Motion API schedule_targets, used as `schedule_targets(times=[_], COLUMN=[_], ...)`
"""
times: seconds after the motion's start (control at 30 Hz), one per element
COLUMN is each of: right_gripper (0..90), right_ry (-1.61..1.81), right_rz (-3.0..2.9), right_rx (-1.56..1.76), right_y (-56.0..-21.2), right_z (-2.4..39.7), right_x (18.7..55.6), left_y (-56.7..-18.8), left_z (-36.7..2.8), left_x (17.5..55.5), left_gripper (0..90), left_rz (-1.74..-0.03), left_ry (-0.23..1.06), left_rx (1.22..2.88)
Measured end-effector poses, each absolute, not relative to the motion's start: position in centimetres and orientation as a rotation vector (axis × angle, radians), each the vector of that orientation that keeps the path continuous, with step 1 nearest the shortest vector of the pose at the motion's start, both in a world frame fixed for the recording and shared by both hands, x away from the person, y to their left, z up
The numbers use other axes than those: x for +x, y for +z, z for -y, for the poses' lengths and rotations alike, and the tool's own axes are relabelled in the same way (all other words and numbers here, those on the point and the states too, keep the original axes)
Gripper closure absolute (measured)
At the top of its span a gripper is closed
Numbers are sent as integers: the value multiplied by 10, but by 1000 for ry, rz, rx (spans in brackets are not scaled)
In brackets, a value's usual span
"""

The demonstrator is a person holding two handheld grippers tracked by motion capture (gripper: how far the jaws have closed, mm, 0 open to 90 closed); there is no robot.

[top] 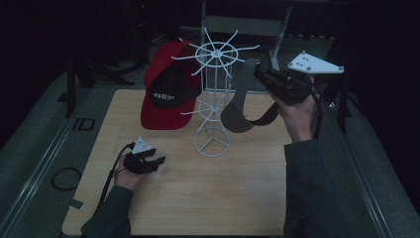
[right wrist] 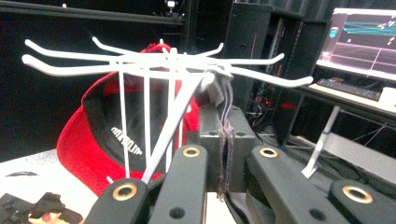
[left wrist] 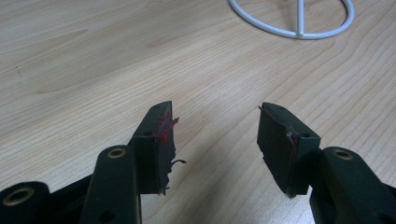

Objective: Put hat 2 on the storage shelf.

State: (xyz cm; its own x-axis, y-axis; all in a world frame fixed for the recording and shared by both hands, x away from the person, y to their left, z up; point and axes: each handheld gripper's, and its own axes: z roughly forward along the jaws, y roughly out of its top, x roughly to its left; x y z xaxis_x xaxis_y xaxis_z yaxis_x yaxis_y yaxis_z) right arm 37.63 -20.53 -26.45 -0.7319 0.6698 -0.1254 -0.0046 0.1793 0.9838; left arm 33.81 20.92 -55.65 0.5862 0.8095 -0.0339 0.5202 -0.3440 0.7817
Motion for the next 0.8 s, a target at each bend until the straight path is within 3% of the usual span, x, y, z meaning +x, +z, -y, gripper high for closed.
schedule_targets(times=[0.17, 0.7, 0.8], right_gripper=[865, 433, 387], right_ry=[1605, 1592, 1586], right_rz=[-1930, -1864, -1840], right_rx=[635, 723, 722], right_y=[-270, -280, -279], right_z=[204, 224, 229], right_x=[379, 380, 378], left_y=[-556, -557, -557], left_z=[-210, -209, -209], left_x=[338, 338, 338], left_gripper=[466, 467, 466], left_rz=[-1056, -1057, -1059], left_ry=[467, 466, 466], left_rx=[2029, 2027, 2031])
